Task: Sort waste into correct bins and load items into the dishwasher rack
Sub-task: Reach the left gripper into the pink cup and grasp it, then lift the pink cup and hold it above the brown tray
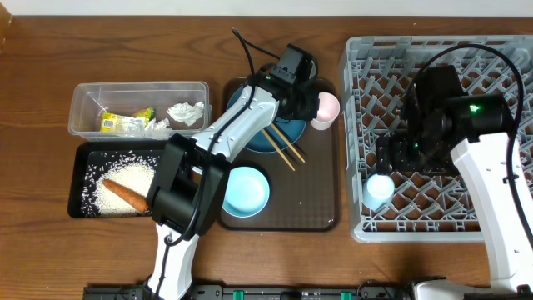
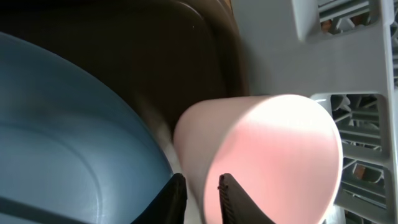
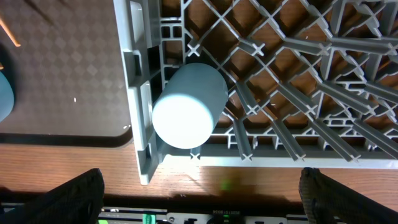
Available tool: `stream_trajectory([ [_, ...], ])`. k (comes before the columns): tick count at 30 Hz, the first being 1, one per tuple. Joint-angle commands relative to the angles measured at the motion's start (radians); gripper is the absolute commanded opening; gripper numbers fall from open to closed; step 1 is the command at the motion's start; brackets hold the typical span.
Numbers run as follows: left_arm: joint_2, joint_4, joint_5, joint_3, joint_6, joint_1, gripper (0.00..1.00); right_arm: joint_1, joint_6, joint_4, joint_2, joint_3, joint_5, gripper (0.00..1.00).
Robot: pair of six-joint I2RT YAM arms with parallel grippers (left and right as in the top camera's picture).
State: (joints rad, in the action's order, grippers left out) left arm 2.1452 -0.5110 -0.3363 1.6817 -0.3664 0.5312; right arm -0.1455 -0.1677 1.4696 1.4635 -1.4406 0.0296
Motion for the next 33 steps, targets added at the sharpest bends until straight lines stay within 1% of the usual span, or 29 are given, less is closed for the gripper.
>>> stream_trajectory([
  [1, -0.002, 0.005, 0.016, 0.007, 0.002, -0.002, 0.19, -0.011, 0.004, 0.001, -0.003, -0.01, -0.003, 0.99],
  [3, -0.002, 0.012, 0.016, 0.007, 0.002, -0.002, 0.19, -0.011, 0.004, 0.001, -0.003, -0.01, -0.003, 0.99],
  [7, -0.003, 0.024, 0.016, 0.007, 0.002, -0.002, 0.08, -0.011, 0.004, 0.0, -0.003, -0.01, -0.003, 0.98],
  [8, -0.005, 0.027, 0.016, 0.007, 0.002, -0.003, 0.06, -0.011, 0.004, 0.0, -0.003, -0.01, -0.003, 0.99],
  [13, -0.053, 0.03, 0.016, 0.022, 0.002, -0.007, 0.06, -0.011, 0.004, 0.0, -0.003, -0.01, -0.003, 0.99],
  [16, -0.129, 0.03, 0.016, 0.023, 0.002, -0.018, 0.06, -0.011, 0.005, 0.0, -0.003, -0.01, -0.003, 0.99],
  [20, -0.278, -0.004, 0.011, 0.023, 0.001, -0.048, 0.06, -0.011, 0.005, 0.0, -0.003, -0.01, -0.003, 0.99],
  [23, -0.405, -0.095, 0.001, 0.023, -0.014, -0.084, 0.06, -0.011, 0.009, 0.0, -0.003, -0.01, -0.003, 0.99],
  [25, -0.492, -0.182, -0.019, 0.023, -0.013, -0.116, 0.06, -0.011, 0.052, 0.006, -0.004, -0.01, 0.007, 0.99],
  [28, -0.615, -0.312, -0.116, 0.023, 0.003, -0.187, 0.07, -0.011, 0.174, 0.008, -0.004, -0.01, 0.14, 0.99],
  [30, -0.683, -0.381, -0.266, 0.023, 0.064, -0.258, 0.06, -0.011, 0.276, -0.002, -0.005, -0.011, 0.293, 0.99],
  [33, -0.76, -0.472, -0.537, 0.023, 0.131, -0.399, 0.06, -0.011, 0.415, -0.021, -0.005, -0.011, 0.544, 0.99],
])
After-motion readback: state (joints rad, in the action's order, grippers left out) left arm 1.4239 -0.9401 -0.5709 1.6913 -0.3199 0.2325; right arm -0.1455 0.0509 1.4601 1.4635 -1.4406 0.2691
